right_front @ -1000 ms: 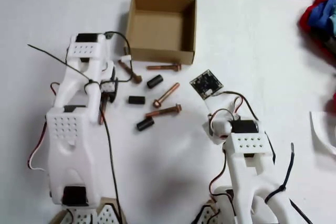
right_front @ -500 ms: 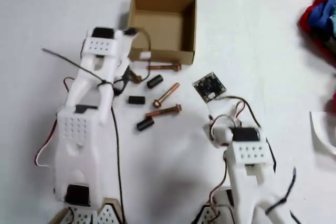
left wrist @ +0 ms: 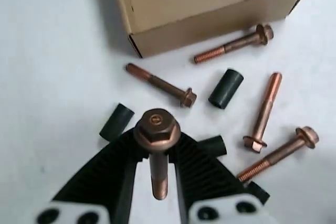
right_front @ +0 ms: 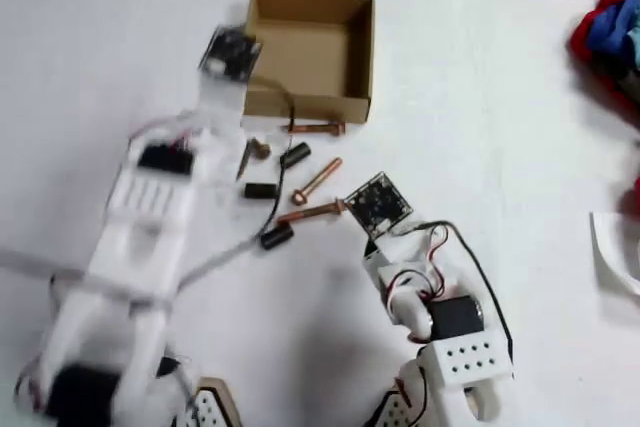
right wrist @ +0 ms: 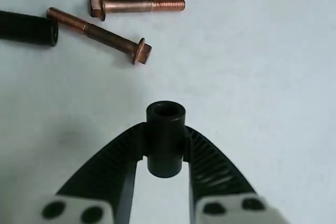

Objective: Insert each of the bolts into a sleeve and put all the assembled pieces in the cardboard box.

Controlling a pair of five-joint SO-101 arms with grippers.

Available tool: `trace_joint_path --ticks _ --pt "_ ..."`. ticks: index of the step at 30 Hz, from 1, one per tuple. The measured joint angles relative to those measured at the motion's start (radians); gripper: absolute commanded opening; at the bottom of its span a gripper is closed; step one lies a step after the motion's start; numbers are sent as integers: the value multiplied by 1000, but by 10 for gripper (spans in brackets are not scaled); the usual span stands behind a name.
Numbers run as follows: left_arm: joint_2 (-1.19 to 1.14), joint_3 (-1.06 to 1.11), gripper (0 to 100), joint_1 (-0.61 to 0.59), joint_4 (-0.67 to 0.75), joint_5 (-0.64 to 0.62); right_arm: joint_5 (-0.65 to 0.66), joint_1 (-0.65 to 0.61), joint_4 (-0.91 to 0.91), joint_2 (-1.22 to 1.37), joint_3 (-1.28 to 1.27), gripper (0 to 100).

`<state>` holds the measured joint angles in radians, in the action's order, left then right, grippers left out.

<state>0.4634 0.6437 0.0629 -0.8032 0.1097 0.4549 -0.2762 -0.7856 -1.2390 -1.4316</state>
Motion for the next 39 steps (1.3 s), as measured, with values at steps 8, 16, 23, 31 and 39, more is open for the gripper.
trace_joint_path --ticks 8,16,23,31,39 --pt "296 114 25 5 181 -138 -245 -18 321 -3 -55 22" --pt "226 -258 25 163 -55 -256 -394 -106 457 -3 -35 22" --pt "101 -413 26 359 -138 -288 -411 -124 482 -6 -12 22" --pt "5 -422 26 430 -106 -288 -411 -186 526 -6 43 22" --pt "3 -446 26 433 -106 -288 -411 -186 526 -6 51 22"
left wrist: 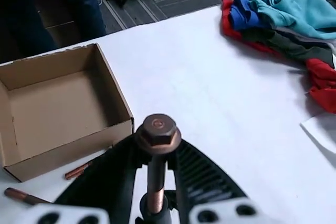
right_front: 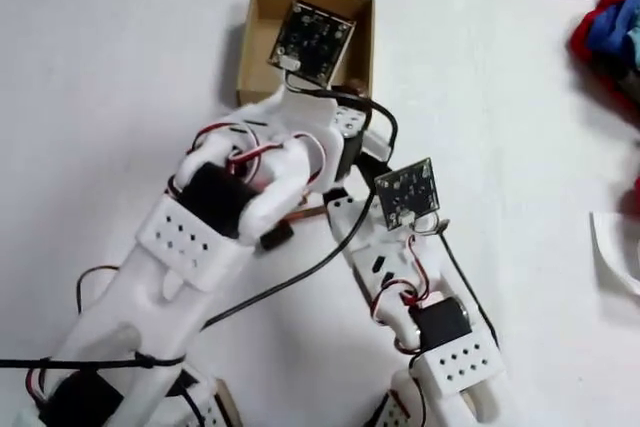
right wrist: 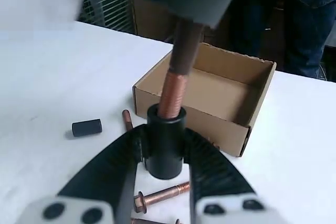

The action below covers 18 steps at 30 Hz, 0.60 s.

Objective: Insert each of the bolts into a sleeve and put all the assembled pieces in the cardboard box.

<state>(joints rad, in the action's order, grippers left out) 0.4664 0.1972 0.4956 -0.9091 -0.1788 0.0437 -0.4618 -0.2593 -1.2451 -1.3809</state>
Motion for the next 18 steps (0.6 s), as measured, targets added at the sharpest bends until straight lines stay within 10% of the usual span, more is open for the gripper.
trace_joint_path --ticks 18 --pt "0 157 28 -77 35 -100 -9 21 -2 2 11 22"
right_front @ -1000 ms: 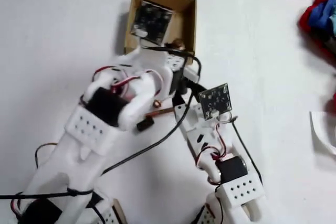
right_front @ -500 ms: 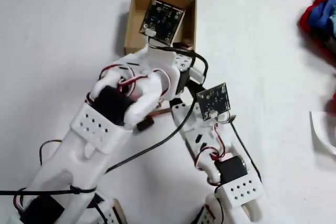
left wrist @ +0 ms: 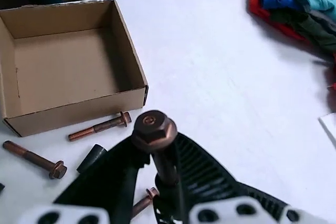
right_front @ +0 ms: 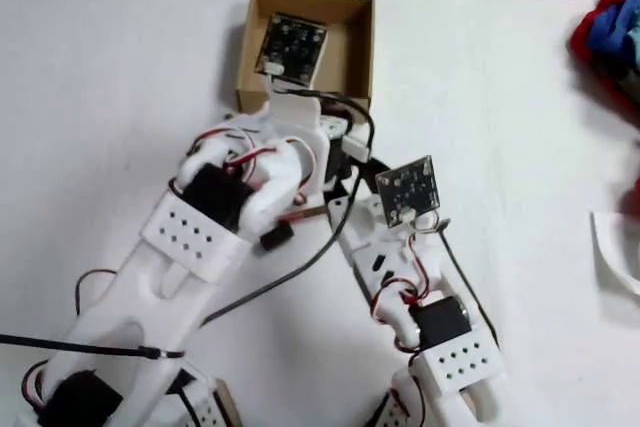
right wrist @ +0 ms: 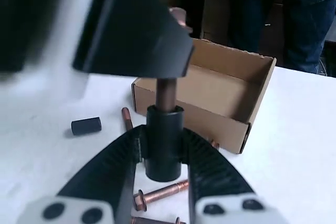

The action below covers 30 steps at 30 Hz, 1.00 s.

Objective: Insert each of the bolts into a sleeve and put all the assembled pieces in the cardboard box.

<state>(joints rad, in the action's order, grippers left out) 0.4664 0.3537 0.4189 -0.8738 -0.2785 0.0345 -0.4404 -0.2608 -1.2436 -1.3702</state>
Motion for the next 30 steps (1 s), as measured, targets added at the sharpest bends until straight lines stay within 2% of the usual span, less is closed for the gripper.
trace_joint_path --ticks 3,8,13,23,26,30 --pt "0 5 64 -3 3 -6 0 0 0 0 0 22" --pt "0 8 239 -9 -18 37 0 5 0 0 0 22" --pt "0 8 233 -32 -68 74 0 26 0 0 5 22" --pt "38 -21 234 -52 -77 77 0 25 0 2 6 22" --pt "84 -78 234 -98 -77 98 -2 49 0 69 26 22" --pt "120 -100 234 -222 -81 206 -2 121 -3 298 163 22"
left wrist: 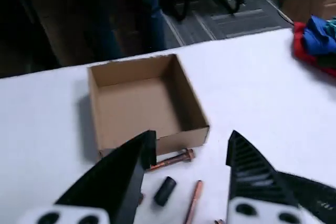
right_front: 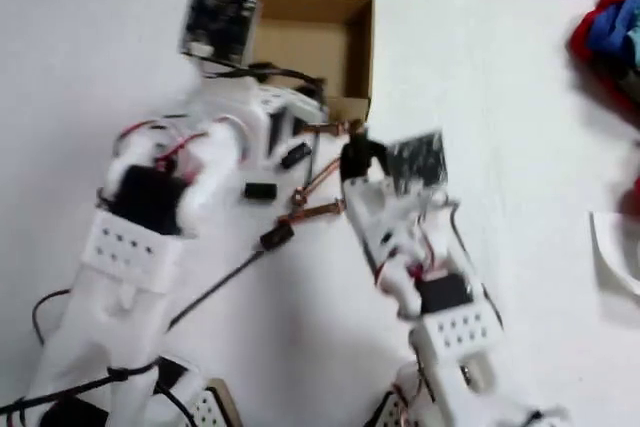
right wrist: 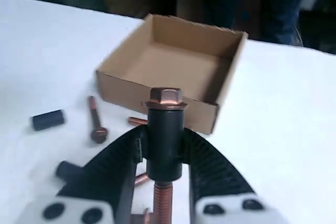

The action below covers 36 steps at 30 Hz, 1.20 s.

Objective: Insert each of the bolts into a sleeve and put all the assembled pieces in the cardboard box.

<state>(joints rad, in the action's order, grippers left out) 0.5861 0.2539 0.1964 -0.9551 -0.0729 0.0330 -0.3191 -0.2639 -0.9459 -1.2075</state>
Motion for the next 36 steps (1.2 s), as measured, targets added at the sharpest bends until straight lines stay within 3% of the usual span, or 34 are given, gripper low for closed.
trace_joint_path --ticks 4,11,17,23,28,36 --pt "3 38 234 -180 -60 107 0 60 -149 348 310 22" --pt "3 290 234 -362 -80 153 0 68 -655 1014 1175 22" --pt "3 601 234 -459 193 284 0 61 -910 1551 1990 21" --pt "3 872 234 -480 496 319 0 31 -936 1985 2639 21" --pt "3 908 234 -479 549 238 0 23 -830 2120 2742 21" --pt "3 953 234 -480 580 199 -94 49 -695 2130 2613 21"
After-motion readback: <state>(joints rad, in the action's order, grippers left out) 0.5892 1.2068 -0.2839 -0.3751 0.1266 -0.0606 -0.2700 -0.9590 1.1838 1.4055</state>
